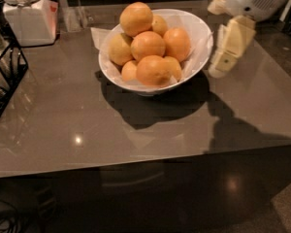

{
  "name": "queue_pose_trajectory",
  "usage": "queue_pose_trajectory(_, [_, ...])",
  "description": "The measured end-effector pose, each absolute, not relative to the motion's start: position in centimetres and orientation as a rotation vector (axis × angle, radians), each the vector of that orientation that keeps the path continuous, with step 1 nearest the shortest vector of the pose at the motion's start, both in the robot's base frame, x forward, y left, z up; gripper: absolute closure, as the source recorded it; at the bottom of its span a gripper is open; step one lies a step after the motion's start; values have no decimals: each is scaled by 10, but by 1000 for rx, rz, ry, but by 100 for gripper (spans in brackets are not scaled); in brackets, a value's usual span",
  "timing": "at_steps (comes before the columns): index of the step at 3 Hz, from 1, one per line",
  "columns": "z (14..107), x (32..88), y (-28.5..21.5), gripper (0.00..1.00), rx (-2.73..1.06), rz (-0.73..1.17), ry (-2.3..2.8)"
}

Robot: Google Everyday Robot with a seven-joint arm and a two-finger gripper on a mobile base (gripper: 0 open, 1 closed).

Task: Pick orange from white bowl

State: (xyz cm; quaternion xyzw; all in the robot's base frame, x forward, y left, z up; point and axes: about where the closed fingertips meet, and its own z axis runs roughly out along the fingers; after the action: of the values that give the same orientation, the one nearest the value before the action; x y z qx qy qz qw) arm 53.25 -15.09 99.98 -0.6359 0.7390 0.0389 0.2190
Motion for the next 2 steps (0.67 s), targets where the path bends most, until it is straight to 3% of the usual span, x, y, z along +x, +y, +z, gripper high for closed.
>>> queue_pose_trajectory(2, [1023, 548, -145, 0, -1724, 84, 1987])
